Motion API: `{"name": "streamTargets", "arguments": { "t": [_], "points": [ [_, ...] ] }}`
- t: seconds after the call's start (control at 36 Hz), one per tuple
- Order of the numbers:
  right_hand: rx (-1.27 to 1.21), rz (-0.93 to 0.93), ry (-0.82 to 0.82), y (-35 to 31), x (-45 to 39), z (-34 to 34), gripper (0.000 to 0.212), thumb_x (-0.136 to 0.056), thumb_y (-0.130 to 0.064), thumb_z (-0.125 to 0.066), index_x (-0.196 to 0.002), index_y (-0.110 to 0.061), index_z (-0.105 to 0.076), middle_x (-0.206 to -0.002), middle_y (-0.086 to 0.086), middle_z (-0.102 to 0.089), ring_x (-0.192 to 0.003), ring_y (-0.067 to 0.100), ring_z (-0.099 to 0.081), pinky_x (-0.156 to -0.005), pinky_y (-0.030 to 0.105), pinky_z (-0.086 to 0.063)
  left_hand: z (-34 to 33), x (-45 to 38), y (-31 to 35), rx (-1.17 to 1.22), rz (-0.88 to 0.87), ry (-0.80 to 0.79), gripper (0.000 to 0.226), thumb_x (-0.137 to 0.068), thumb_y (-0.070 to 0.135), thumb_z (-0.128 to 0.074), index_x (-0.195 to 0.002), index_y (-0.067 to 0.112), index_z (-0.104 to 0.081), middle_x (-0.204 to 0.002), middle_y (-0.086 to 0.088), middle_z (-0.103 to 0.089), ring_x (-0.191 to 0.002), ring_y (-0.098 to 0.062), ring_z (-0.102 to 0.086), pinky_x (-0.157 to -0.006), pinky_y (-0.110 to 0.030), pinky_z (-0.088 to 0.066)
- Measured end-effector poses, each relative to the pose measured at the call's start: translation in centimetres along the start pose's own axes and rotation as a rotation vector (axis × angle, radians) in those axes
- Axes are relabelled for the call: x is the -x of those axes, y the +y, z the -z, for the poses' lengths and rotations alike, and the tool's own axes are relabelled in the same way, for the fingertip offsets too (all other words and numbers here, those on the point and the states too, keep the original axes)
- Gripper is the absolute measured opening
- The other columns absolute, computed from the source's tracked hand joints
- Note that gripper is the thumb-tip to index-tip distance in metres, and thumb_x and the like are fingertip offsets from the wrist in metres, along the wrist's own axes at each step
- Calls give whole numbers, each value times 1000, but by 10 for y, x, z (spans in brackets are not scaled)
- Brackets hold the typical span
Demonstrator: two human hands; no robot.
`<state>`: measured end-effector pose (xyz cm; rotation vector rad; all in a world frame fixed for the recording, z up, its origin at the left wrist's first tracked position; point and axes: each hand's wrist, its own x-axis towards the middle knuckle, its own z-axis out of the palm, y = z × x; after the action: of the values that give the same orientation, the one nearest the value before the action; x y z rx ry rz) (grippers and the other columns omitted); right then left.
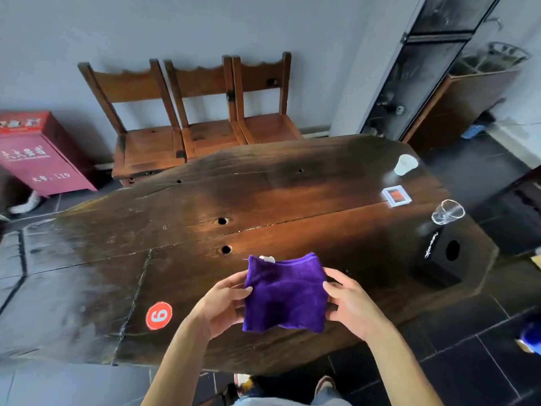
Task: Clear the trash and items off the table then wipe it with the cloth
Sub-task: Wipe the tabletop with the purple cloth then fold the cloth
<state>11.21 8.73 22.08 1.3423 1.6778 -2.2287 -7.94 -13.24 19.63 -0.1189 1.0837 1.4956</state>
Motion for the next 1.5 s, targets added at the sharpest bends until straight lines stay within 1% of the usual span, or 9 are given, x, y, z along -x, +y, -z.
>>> {"name": "streamTargets", "arguments": {
  "t": [0.17,0.31,0.42,0.75,0.92,1.06,1.22,1.39,1.5],
  "points": [
    [-50,17,39,1,22,39,31,-100,-20,-62,-123,-42,-64,-131,-3,-63,-110,20,-69,-73,39,-62,-37,-5,-12,-44,-10,-68,49,-86,-7,-63,-129,16,-71,-121,-16,-72,-98,-29,-73,-79,-44,-60],
    [-184,3,32,1,30,87,35,-100,-13,-62,-129,-30,-65,-136,9,-63,-120,32,-65,-94,59,-56,-77,-16,-24,-70,-13,-126,54,-82,-5,-71,-131,16,-70,-127,-18,-70,-101,-30,-72,-81,-45,-59],
    [-283,25,18,-3,39,125,32,-101,-6,-58,-124,-26,-70,-124,14,-71,-112,33,-70,-82,54,-60,-114,-25,-35,-77,-38,-149,56,-78,-2,-74,-131,16,-70,-128,-18,-69,-102,-30,-72,-83,-44,-59],
    [-279,83,40,-19,69,246,32,-101,-6,-57,-117,-31,-69,-112,5,-76,-101,27,-75,-72,46,-62,-231,-62,-78,-44,-84,-134,45,-88,-9,-62,-127,11,-72,-125,-22,-70,-95,-32,-74,-74,-42,-62],
    [-174,92,72,-32,71,295,33,-101,-12,-60,-117,-40,-68,-131,2,-63,-116,27,-66,-87,50,-61,-283,-84,-90,-31,-84,-121,45,-86,-8,-63,-125,11,-73,-123,-22,-71,-92,-33,-75,-71,-43,-63],
    [-140,102,70,-46,58,328,36,-102,-15,-59,-132,-34,-62,-136,3,-61,-122,27,-62,-100,57,-53,-311,-109,-87,-48,-75,-126,45,-86,-7,-63,-126,12,-73,-123,-21,-71,-91,-32,-75,-72,-42,-63],
    [-187,54,70,-72,17,358,32,-101,-12,-61,-125,-33,-65,-132,5,-64,-116,29,-66,-92,53,-58,-329,-155,-67,-41,-45,-140,49,-89,-7,-62,-132,13,-69,-133,-23,-67,-102,-35,-73,-80,-46,-63],
    [-119,42,92,-112,-39,382,32,-101,-14,-60,-124,-35,-62,-134,2,-59,-121,29,-60,-98,58,-54,-347,-217,-34,5,-34,-126,47,-89,-10,-61,-128,13,-72,-136,-25,-64,-107,-39,-68,-88,-52,-60],
    [-138,0,66,-143,-81,397,31,-101,-11,-59,-120,-36,-63,-134,4,-59,-119,29,-62,-93,54,-58,-356,-255,-12,70,-43,-113,48,-89,-10,-60,-128,14,-72,-135,-26,-65,-102,-38,-72,-81,-50,-63]
  ]
}}
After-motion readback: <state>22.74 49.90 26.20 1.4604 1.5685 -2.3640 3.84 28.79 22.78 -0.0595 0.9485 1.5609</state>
